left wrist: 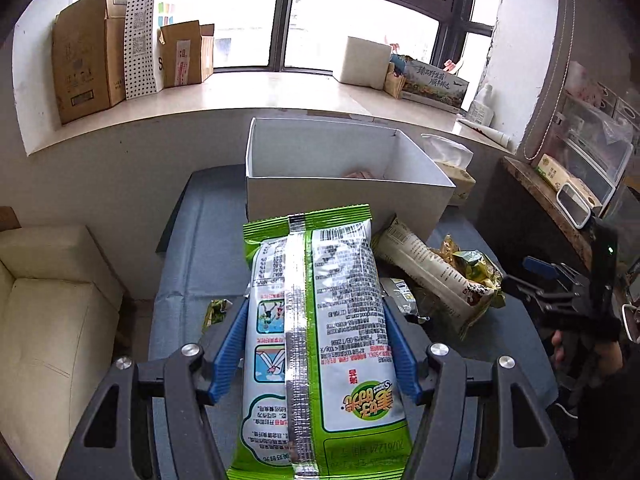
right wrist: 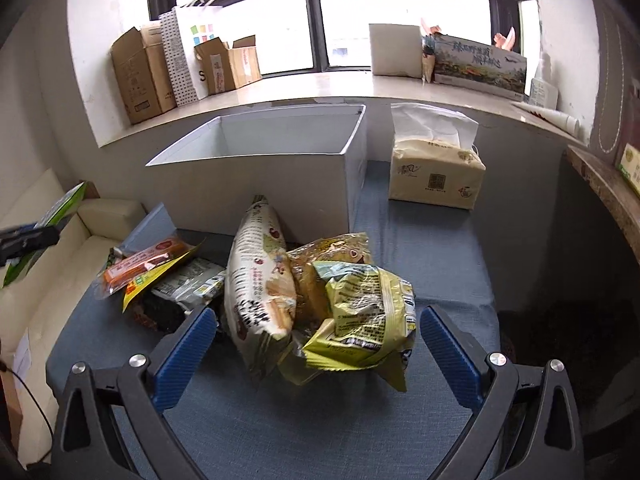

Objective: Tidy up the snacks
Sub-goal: 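Grasp the large green-and-white noodle packet with the left tool, then grasp the yellow-green chip bag with the right tool while the left tool carries the noodle packet to the box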

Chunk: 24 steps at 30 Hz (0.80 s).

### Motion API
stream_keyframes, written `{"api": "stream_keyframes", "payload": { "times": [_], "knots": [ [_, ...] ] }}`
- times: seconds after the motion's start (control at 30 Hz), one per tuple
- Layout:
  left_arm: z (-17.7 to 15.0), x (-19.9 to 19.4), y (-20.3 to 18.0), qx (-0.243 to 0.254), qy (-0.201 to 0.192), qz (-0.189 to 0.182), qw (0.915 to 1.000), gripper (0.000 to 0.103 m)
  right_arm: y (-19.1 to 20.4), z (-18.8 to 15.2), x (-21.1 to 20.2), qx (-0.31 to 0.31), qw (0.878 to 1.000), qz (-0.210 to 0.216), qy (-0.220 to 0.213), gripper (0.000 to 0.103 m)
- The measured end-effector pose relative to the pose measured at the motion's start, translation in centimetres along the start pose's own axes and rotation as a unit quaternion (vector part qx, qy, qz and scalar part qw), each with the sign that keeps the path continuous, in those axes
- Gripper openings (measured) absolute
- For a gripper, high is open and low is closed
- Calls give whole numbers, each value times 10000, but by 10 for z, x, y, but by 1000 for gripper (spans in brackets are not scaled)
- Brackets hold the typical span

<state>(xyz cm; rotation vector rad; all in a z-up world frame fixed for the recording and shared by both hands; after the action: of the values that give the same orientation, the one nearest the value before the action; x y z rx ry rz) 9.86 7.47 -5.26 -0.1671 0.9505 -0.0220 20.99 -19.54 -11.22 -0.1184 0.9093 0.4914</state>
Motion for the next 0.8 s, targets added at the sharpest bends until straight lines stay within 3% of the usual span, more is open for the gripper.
{"api": "stream_keyframes", "payload": {
  "times": [0.1,0.17,0.33,0.5,0.53,0.63,0.73,0.8],
  "knots": [
    [-12,-3,0,-5,21,-54,10000,69,-24,9,19,576,9973,409,187,103],
    [-18,-4,0,-9,46,-78,10000,69,-37,12,35,779,9956,364,381,103],
    [-27,-11,-1,15,17,-78,10000,69,-52,8,64,800,9932,506,683,103],
    [-29,-10,0,-21,27,-85,10000,69,-61,-7,87,1175,9811,1065,1107,103],
    [-28,-9,-1,-17,28,-79,10000,69,-61,-8,86,1172,9820,1071,1019,100],
    [-25,-5,-4,31,67,-38,10000,69,-57,-7,79,1165,9788,1423,900,69],
    [-22,-4,-7,65,49,-77,9999,69,-52,-7,71,957,9849,1160,858,67],
    [-18,-3,-10,94,2,-72,9999,69,-48,-7,58,903,9863,1201,679,66]
  ]
}}
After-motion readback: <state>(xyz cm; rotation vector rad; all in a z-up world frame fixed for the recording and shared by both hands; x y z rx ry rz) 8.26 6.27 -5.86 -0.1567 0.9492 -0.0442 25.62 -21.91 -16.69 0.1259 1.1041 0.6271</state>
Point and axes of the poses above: each gripper's, at about its wrist camera, not at the fingertips, and x roughly the way its jaws point, y to its left, z to its top, the point moved 5 cm from there along x, roughly the way its jaws point, and after that the axes turned 9 degrees about y, right-handed, at the moved point
